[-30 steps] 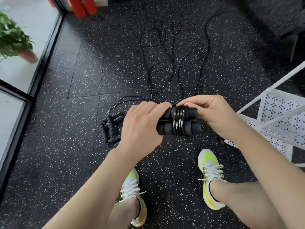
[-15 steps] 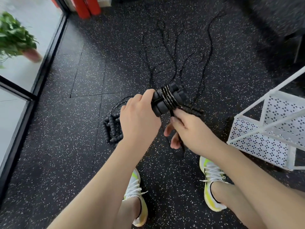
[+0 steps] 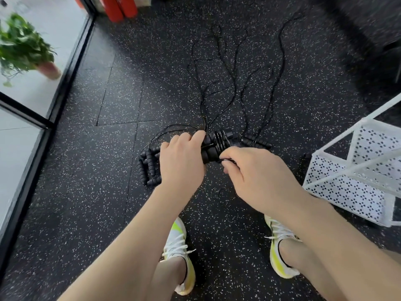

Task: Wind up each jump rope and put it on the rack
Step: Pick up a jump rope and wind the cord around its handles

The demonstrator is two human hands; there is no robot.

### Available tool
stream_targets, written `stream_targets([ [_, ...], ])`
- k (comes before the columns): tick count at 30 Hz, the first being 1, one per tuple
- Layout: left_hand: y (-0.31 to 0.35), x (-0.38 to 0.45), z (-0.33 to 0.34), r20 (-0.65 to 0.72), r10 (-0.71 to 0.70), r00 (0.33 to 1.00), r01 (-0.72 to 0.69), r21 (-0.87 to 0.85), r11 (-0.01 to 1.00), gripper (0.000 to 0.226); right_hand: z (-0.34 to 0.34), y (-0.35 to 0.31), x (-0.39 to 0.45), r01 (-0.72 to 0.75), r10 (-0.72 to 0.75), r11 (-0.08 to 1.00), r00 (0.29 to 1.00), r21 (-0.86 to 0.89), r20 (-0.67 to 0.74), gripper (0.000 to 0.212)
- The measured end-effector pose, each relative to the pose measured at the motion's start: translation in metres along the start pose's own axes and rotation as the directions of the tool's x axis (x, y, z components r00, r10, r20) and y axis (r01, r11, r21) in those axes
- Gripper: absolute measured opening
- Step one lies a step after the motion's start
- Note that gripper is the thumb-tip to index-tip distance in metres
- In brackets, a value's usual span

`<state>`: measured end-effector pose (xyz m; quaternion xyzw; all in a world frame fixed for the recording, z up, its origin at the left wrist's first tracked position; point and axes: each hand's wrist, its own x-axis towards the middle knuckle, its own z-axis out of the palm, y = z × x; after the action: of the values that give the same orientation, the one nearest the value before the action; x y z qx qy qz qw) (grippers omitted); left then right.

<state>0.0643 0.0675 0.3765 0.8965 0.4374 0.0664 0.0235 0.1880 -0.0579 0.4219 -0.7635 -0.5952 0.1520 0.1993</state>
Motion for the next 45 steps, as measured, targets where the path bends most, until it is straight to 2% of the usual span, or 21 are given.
stream_targets([
  [3,0.001,-0.003,0.002,0.049,0.110,0.993,-0.111,0.033,0.993,0.051,0.000,0.008,0.003,0.032,-0.030,0.999,0.995,0.012,-0.096,0.016],
  [5,0.003,-0.005,0.003,0.058,0.186,0.981,-0.188,0.037,0.981,0.054,-0.001,0.015,0.007,0.007,-0.001,0.999,0.993,0.052,-0.115,0.010],
  [8,0.008,-0.010,0.009,0.045,0.274,0.961,-0.275,0.011,0.961,0.051,-0.007,0.031,0.013,-0.051,0.065,0.978,0.996,0.203,-0.064,0.008],
  [13,0.010,-0.010,0.014,-0.079,0.402,0.912,-0.405,-0.026,0.914,0.046,-0.018,0.045,0.017,-0.128,0.122,0.910,0.992,0.395,0.040,0.009],
  [22,0.010,-0.009,0.007,-0.132,0.463,0.876,-0.475,-0.077,0.877,0.048,-0.028,0.057,0.020,-0.175,0.128,0.850,0.983,0.497,0.128,0.007],
  [34,0.006,-0.012,0.005,-0.116,0.497,0.860,-0.510,-0.127,0.851,0.044,-0.028,0.061,0.023,-0.169,0.080,0.788,0.981,0.591,0.174,0.008],
  [39,0.004,-0.011,0.006,-0.058,0.489,0.871,-0.492,-0.084,0.867,0.057,-0.026,0.058,0.022,-0.192,0.134,0.774,0.981,0.603,0.140,0.006],
  [42,0.001,-0.010,0.008,-0.025,0.391,0.920,-0.392,-0.012,0.920,0.055,-0.029,0.052,0.020,-0.164,0.146,0.788,0.986,0.594,0.079,0.005],
  [45,-0.002,-0.009,0.005,0.005,0.218,0.976,-0.218,0.043,0.975,0.052,-0.032,0.046,0.018,-0.171,0.138,0.789,0.985,0.590,0.100,0.005],
])
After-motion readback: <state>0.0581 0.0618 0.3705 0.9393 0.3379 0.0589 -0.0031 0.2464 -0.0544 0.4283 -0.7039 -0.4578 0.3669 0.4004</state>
